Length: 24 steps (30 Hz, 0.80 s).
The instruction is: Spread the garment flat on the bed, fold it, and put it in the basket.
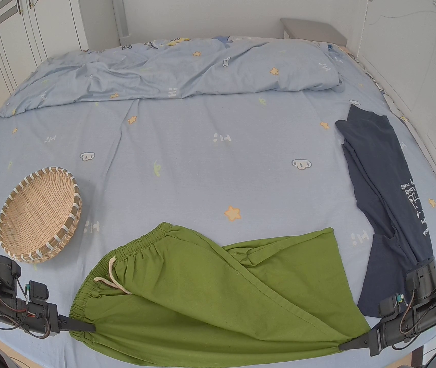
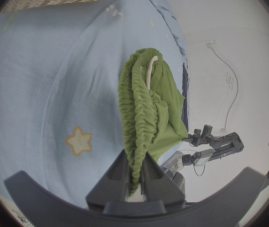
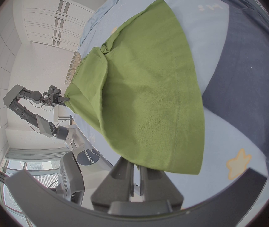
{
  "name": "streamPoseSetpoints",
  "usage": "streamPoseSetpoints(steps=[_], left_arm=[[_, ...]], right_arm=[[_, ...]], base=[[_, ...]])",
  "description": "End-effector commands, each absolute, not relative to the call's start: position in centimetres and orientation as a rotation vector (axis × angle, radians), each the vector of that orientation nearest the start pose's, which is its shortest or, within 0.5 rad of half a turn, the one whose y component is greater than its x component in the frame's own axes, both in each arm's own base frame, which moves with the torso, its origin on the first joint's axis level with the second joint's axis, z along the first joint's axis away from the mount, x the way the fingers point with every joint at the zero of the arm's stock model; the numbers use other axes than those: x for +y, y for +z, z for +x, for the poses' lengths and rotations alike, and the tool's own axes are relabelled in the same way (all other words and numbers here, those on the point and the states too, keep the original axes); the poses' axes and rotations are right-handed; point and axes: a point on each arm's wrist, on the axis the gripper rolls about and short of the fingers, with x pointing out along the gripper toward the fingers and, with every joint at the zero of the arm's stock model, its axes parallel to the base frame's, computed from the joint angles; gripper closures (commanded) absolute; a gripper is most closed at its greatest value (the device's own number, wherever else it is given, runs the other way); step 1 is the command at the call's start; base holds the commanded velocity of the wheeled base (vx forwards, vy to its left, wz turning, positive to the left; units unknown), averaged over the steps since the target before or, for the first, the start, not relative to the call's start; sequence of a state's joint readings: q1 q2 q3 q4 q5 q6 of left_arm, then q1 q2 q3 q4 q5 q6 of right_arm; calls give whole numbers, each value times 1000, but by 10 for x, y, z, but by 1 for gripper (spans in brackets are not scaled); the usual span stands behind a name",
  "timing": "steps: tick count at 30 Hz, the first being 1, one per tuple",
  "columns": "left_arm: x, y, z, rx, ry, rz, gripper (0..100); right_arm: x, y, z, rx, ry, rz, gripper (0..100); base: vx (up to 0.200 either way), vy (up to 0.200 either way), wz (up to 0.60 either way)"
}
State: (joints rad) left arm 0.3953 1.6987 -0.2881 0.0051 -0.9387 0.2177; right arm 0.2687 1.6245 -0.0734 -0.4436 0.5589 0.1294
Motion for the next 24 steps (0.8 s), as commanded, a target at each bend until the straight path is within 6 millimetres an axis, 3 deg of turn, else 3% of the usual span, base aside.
streamPoseSetpoints(steps=[1,4,5,14,20,24], left_arm=[[43,44,150,1058,-561,-695,100],[42,44,150,1059,-563,-693,100],[42,43,150,1060,-564,-690,0],[42,49,149,1041,-557,-672,0],[43,77,142,990,-509,-624,0],[42,103,138,954,-454,-587,0]], right_arm=[[50,29,129,1224,671,270,100],[52,26,128,1231,682,261,100],[53,25,127,1235,685,259,0],[51,28,122,1186,692,258,0],[43,55,107,1008,645,215,0],[35,73,86,845,557,149,0]], base=[[0,0,0],[0,0,0],[0,0,0],[0,0,0],[0,0,0],[0,0,0]])
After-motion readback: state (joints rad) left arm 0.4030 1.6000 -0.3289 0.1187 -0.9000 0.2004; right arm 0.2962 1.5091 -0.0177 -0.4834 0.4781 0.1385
